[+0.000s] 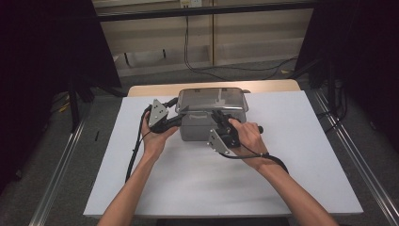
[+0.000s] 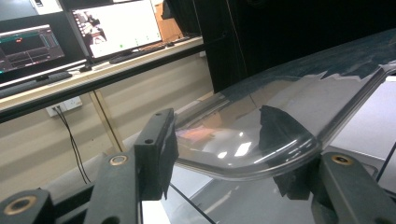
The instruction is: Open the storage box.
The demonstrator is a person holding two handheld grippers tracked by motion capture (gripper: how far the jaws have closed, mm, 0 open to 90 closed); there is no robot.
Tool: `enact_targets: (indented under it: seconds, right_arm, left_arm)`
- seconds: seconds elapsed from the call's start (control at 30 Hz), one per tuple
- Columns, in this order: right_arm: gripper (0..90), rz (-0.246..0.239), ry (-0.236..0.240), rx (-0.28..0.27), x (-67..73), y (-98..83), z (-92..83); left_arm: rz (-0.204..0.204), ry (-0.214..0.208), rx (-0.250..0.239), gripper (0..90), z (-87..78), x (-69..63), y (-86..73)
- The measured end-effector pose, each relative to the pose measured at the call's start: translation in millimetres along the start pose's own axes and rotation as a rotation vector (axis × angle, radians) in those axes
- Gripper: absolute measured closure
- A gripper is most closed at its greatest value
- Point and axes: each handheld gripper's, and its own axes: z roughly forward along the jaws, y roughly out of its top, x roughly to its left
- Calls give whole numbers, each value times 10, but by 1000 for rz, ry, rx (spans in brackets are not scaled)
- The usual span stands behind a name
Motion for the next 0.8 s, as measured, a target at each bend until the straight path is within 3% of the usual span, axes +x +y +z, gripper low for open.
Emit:
enact_targets:
  seconds: [0.17, 0.33, 0.6, 0.8]
  right_arm:
    - [752, 22, -3, -9, -18, -9, 3]
    - [682, 86, 1, -16, -70, -50, -3]
    - [582, 240, 8, -22, -165, -219, -19]
    - [505, 381, 28, -39, -233, -379, -14]
  left_arm:
    - [6, 1, 4, 473, -4, 7, 0]
    - [4, -1, 3, 482, -4, 16, 12]
    - [-4, -6, 10, 497, -21, 51, 24]
    - [-16, -4, 6, 507, -22, 67, 30]
